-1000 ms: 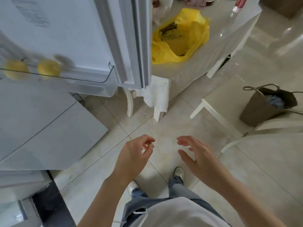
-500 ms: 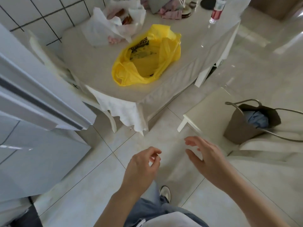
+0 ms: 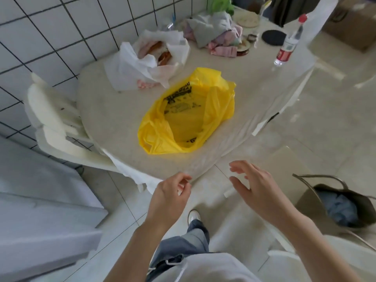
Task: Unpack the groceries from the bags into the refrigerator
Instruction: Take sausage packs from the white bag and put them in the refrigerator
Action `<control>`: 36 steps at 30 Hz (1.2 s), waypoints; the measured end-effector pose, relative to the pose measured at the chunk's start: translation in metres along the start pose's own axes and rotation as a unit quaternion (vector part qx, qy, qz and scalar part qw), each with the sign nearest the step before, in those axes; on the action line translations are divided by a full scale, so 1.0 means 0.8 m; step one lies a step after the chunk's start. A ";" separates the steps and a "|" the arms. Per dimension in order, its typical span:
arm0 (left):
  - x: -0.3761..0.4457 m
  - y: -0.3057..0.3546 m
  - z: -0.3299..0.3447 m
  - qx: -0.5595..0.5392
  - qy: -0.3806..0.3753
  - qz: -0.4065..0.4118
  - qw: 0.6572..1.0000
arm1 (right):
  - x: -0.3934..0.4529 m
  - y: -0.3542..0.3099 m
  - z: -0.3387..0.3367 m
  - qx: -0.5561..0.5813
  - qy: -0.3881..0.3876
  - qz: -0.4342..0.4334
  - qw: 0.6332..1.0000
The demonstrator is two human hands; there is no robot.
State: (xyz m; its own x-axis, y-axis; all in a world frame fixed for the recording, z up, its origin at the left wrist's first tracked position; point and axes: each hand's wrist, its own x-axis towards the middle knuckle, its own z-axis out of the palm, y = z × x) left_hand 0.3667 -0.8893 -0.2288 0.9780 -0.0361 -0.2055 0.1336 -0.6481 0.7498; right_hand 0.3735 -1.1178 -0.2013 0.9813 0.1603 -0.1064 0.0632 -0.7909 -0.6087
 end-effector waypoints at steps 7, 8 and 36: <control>0.114 0.006 -0.039 -0.060 0.056 -0.022 0.996 | 0.143 -0.009 -0.020 0.004 0.012 -0.055 0.998; 0.128 0.005 -0.042 -0.062 0.066 -0.026 0.996 | 0.160 -0.008 -0.019 0.005 0.009 -0.060 0.998; 0.595 0.045 -0.116 0.194 0.124 -0.081 0.970 | 0.723 0.040 -0.073 -0.097 -0.117 -0.224 0.963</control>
State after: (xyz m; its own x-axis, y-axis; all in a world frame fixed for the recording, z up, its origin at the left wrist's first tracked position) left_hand 0.8515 -0.8592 -0.2415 0.9644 0.2418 -0.1069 0.2643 -0.8698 0.4168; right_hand 0.9535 -1.0853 -0.2365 0.7818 0.6211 -0.0553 0.5253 -0.7038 -0.4783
